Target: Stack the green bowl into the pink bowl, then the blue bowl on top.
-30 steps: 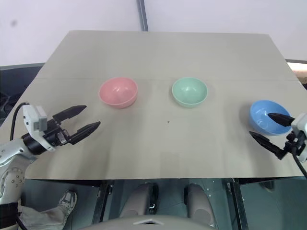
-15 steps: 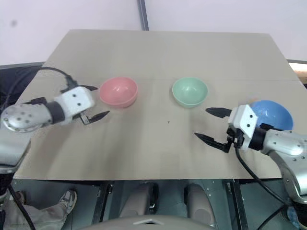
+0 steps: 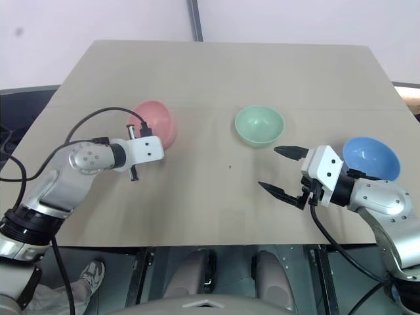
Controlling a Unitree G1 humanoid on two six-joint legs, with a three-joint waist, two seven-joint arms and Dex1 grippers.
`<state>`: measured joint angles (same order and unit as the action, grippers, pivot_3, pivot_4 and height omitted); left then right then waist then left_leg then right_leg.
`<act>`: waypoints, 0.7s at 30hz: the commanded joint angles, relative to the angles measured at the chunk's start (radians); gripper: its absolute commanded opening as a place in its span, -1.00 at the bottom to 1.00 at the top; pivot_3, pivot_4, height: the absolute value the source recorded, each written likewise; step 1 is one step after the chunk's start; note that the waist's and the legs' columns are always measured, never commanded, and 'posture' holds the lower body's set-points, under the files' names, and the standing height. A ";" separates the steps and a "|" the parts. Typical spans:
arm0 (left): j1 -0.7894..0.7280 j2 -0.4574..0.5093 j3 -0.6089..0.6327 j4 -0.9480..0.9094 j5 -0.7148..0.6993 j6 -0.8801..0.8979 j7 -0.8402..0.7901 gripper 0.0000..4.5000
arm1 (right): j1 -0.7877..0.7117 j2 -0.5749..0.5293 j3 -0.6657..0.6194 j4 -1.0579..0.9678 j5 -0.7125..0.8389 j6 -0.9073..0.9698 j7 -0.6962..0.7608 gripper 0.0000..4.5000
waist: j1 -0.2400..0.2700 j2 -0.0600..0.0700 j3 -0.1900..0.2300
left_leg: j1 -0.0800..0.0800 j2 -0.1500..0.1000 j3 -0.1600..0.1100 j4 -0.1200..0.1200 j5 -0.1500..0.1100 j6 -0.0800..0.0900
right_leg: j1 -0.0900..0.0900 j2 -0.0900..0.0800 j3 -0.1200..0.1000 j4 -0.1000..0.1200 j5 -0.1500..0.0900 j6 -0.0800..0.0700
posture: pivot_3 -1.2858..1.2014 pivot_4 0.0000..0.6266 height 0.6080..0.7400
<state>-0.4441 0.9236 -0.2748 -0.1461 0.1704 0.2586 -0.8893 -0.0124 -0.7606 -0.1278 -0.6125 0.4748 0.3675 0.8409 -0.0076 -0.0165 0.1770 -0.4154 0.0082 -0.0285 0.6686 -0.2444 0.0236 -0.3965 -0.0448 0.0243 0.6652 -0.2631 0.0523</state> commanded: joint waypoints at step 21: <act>-0.263 -0.263 -0.162 0.168 -0.110 -0.498 -0.390 0.26 | 0.186 0.022 -0.168 -0.203 0.007 0.090 -0.186 1.00 | 0.011 0.000 -0.001 | 0.001 -0.001 0.001 0.006 0.000 0.001 | 0.001 0.004 0.002 0.007 0.000 0.001 | 0.03 -0.52 1.00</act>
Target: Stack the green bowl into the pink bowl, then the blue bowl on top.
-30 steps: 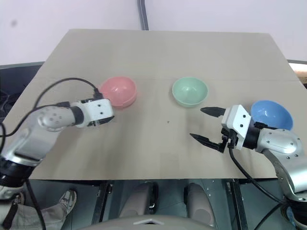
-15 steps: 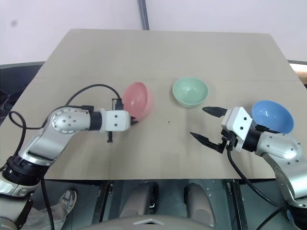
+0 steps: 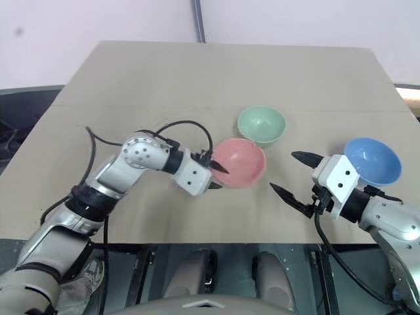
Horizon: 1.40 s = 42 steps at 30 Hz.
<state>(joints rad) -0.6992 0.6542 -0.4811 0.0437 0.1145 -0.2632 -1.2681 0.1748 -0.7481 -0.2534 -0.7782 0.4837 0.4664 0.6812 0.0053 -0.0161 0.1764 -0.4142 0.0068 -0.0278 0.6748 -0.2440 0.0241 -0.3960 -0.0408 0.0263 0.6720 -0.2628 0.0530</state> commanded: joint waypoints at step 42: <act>0.614 0.180 0.887 -0.163 -0.850 0.630 -0.116 0.40 | -0.997 0.020 0.488 1.138 -0.540 -0.801 0.367 -0.97 | -0.022 0.005 0.005 | -0.001 0.002 0.004 -0.004 0.001 -0.001 | -0.008 -0.004 0.002 0.006 0.000 -0.001 | 0.03 -0.52 1.00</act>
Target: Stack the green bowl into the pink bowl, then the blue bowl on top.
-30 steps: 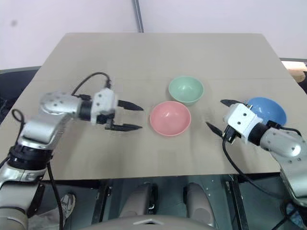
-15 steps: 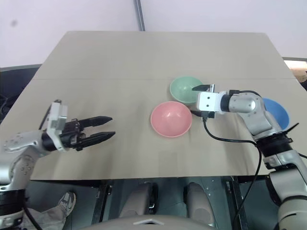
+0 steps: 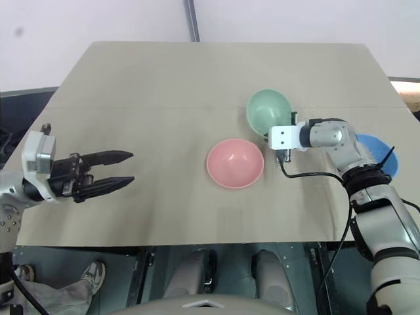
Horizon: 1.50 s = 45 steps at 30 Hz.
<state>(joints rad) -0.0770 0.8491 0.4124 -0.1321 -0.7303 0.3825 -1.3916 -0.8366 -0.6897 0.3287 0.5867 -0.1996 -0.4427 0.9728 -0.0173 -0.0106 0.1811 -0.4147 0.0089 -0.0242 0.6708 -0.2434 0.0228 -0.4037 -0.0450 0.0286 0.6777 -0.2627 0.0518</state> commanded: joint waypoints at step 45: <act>-0.192 -0.099 -0.209 0.114 0.045 -0.050 -0.056 0.40 | 0.691 -0.201 -0.556 -0.716 0.315 1.120 -0.238 -0.17 | 0.003 -0.003 -0.002 | 0.000 0.001 0.001 -0.001 0.002 -0.001 | 0.001 0.002 0.001 -0.001 0.000 0.000 | 0.03 -0.52 1.00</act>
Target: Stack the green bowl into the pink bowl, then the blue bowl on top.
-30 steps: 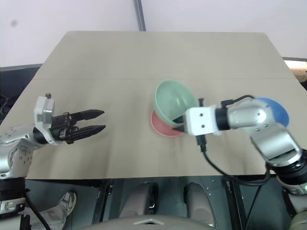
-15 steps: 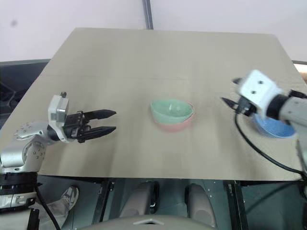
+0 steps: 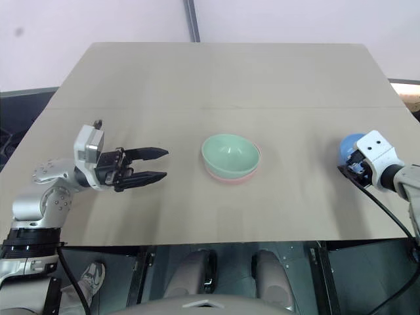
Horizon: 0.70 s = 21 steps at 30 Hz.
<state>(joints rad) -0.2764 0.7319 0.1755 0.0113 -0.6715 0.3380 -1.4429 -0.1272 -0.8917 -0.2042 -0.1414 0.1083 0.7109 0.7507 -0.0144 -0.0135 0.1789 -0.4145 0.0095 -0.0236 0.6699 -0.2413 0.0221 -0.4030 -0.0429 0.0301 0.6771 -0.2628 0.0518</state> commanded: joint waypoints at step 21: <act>0.054 0.011 0.034 -0.015 0.003 -0.035 0.009 0.40 | -0.290 0.163 0.279 -0.675 0.429 0.069 0.033 -0.95 | 0.006 -0.001 0.000 | 0.000 0.001 -0.003 0.000 0.000 0.000 | 0.000 0.000 -0.003 -0.001 0.000 0.000 | 0.03 -0.52 1.00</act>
<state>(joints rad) -0.2207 0.7355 0.1908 0.0104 -0.6671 0.3179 -1.4346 -0.3955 -0.7328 0.0364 -0.7757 0.5266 0.7822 0.7893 -0.0089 -0.0141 0.1788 -0.4151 0.0106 -0.0265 0.6701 -0.2413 0.0220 -0.4026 -0.0439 0.0273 0.6752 -0.2629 0.0515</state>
